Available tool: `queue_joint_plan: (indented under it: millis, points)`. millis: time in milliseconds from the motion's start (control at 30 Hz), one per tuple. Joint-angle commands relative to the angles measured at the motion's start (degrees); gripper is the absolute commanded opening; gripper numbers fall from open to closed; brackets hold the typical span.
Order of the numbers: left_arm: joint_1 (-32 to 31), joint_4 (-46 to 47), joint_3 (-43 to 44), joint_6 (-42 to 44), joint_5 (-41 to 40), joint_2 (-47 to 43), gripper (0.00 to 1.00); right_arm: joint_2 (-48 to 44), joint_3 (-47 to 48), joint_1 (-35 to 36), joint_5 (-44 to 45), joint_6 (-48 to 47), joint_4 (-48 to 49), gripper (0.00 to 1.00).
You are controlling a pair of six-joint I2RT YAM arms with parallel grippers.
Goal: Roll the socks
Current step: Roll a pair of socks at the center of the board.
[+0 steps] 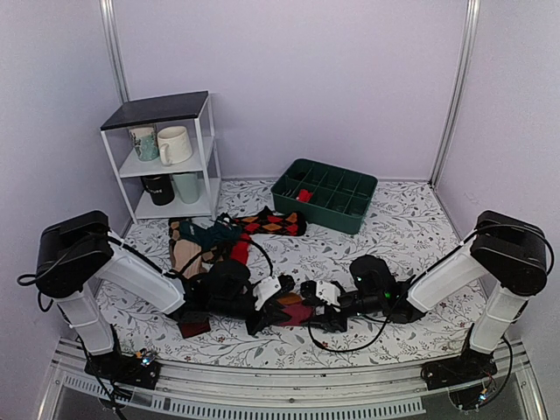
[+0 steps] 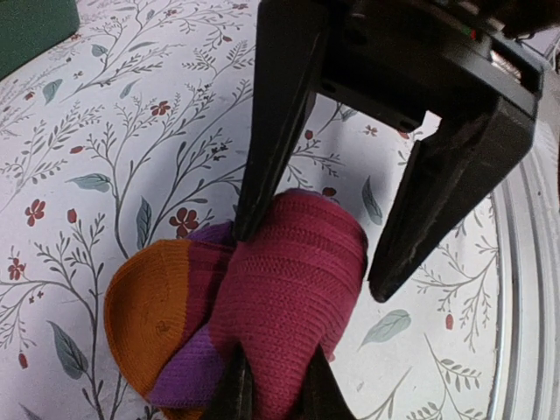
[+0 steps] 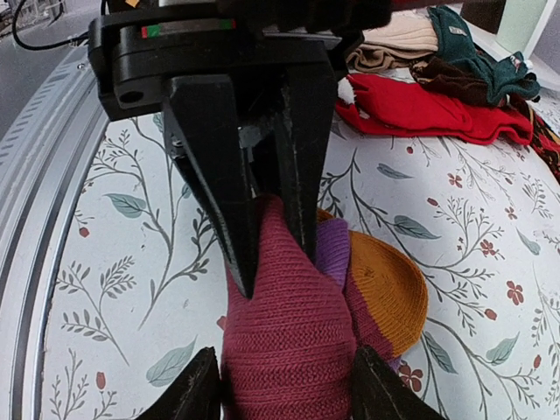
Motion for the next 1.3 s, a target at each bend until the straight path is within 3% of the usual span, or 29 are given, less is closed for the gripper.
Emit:
queue_joint_plan:
  millis: [0,133,267,367,400,433,467,600,833,900,1267]
  points:
    - [-0.2,-13.1,-2.3,-0.6,2.8,4.1,0.0,3.5,1.9,0.8,0.7,2.6,-2.4,0.5]
    - [-0.2,-12.9,-2.5,-0.6,3.1,4.0,0.0,4.9,1.7,1.4,2.5,3.3,-2.8,0.48]
    - [-0.1,-12.6,-2.5,-0.2,3.4,3.9,0.0,5.9,2.5,1.6,3.0,4.5,-6.0,0.25]
    - [-0.2,-11.5,-2.8,0.7,3.0,2.8,0.02,7.4,4.4,1.7,3.0,6.3,-10.7,0.17]
    - [-0.1,-11.1,-2.7,1.3,2.5,1.9,0.1,7.8,5.5,1.7,2.5,7.0,-12.7,0.16]
    - [-0.2,-11.1,-2.7,1.9,1.5,0.9,0.27,8.2,6.3,1.6,1.8,7.5,-14.5,0.15]
    - [-0.3,-11.0,-2.7,2.6,0.2,-0.5,0.32,8.4,7.0,1.6,1.1,8.5,-16.3,0.14]
    - [-1.5,-8.2,-5.8,7.1,-7.7,-9.0,0.32,8.7,9.0,1.5,-1.3,11.1,-22.1,0.14]
    - [-4.6,0.0,-16.8,19.2,-10.5,-24.8,0.36,11.8,18.8,0.4,-7.8,13.3,-41.3,0.14]
    - [-4.9,1.4,-17.9,20.8,-10.9,-25.3,0.41,12.9,20.8,0.0,-9.3,14.1,-45.5,0.14]
    - [-5.1,8.2,-15.9,31.1,-13.1,-17.7,0.48,17.7,27.7,-1.9,-11.3,16.1,-57.2,0.14]
